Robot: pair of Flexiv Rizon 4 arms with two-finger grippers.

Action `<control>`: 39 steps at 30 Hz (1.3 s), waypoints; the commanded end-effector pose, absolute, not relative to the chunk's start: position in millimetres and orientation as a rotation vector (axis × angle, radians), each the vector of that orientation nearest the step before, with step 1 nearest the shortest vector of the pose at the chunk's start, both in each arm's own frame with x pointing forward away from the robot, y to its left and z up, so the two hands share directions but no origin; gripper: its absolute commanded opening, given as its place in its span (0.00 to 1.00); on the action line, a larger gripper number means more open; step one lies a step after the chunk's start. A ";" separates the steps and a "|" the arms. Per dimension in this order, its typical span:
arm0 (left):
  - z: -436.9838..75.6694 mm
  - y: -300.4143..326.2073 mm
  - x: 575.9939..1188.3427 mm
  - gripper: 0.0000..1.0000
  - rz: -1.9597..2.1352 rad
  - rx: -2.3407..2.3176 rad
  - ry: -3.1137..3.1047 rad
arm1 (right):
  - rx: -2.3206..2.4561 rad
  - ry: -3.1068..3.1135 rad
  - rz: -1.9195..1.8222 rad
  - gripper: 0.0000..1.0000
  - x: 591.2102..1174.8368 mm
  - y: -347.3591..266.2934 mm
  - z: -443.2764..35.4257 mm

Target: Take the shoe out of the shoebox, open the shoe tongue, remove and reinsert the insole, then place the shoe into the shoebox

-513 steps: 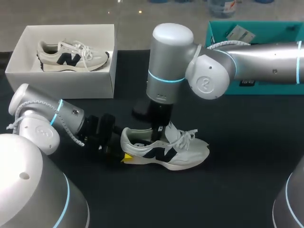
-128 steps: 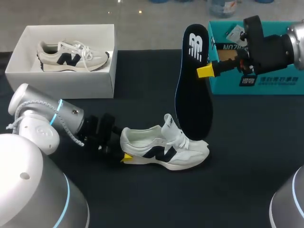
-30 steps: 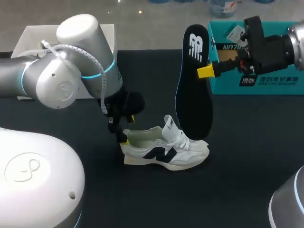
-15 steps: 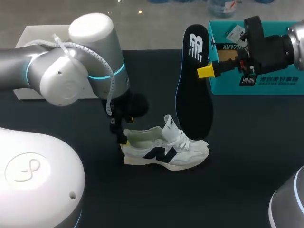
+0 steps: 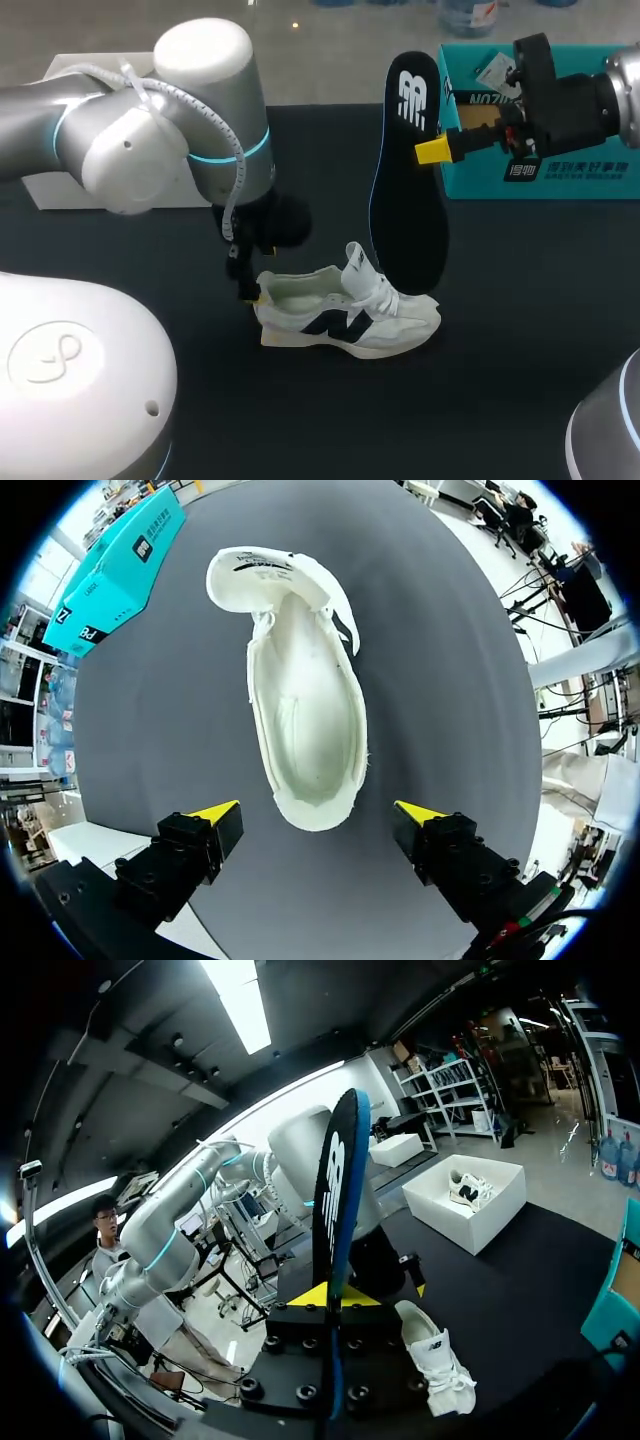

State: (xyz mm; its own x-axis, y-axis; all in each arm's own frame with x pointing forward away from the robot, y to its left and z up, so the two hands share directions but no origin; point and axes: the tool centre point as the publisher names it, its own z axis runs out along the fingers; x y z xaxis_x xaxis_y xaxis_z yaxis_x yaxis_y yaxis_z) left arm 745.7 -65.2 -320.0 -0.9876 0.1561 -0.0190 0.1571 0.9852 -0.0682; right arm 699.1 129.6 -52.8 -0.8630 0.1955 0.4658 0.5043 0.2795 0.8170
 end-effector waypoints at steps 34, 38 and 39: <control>-317.5 -75.6 748.7 1.00 -0.128 0.273 3.135 | -0.645 -2.280 -1.610 0.00 699.8 131.6 -53.6; -313.5 -80.5 750.1 1.00 -0.148 0.280 3.134 | -0.645 -2.280 -1.610 0.00 699.8 131.6 -53.6; -312.4 -82.2 751.1 1.00 -0.170 0.285 3.140 | -0.645 -2.280 -1.610 0.00 699.8 131.6 -53.6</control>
State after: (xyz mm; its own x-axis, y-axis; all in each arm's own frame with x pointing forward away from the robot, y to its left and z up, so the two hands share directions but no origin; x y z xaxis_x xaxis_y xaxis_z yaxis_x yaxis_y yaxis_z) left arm 748.3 -80.3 -313.8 -0.9845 0.1753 -0.0038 0.1748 0.9794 -0.1012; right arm 699.1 129.6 -52.7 -0.8630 0.1956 0.4658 0.5043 0.2795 0.8171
